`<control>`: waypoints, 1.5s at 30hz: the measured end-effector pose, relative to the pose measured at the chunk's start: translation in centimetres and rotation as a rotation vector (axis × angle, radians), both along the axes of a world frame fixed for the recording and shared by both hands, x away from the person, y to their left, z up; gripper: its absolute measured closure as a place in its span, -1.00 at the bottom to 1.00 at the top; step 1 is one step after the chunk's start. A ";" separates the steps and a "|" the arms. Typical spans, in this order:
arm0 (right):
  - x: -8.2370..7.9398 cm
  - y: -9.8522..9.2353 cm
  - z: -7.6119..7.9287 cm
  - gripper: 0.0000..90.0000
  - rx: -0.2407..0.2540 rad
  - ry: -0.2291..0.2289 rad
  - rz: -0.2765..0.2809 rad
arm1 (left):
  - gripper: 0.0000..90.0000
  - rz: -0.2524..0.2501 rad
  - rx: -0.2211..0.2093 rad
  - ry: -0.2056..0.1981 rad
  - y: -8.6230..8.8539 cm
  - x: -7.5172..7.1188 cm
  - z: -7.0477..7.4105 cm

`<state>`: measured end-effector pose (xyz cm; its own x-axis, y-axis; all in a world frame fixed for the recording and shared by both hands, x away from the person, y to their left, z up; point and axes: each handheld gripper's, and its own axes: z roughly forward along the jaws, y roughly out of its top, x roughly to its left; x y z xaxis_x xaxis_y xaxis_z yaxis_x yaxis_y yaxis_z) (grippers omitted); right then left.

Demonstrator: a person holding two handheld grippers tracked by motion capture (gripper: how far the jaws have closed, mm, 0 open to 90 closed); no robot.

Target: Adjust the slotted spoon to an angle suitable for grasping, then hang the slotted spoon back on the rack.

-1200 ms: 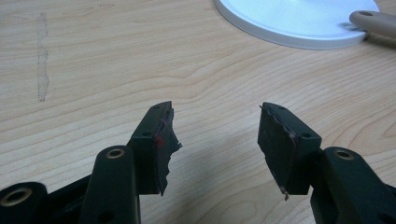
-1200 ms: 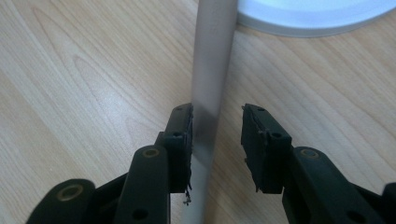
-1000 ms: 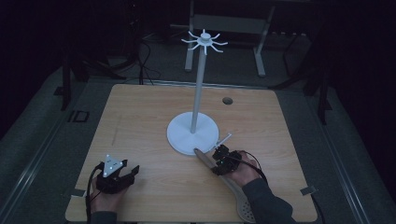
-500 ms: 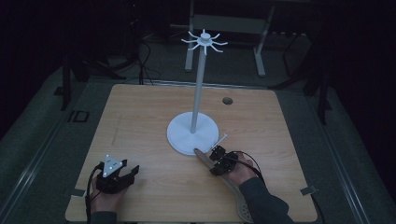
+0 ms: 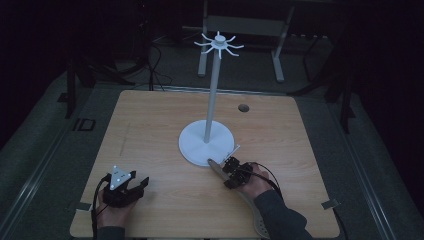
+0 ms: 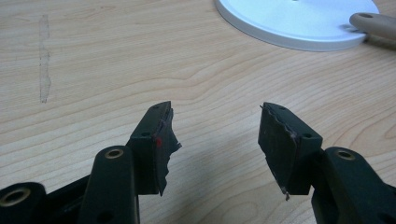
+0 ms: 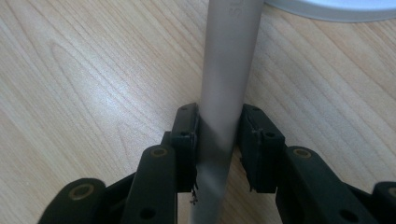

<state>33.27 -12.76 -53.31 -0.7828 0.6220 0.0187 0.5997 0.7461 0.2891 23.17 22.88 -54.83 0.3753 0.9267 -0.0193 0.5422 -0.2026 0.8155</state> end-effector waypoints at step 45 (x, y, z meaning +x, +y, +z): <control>-0.3 -1.9 3.0 0.62 0.118 -0.080 -0.036 | 0.01 0.002 0.010 0.004 -0.1 0.1 -0.1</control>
<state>33.01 -14.70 -50.31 -0.7619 0.6469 0.0319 0.5971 0.6824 0.4216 23.30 22.74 -54.95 0.3735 0.9276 -0.0115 0.5456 -0.2096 0.8114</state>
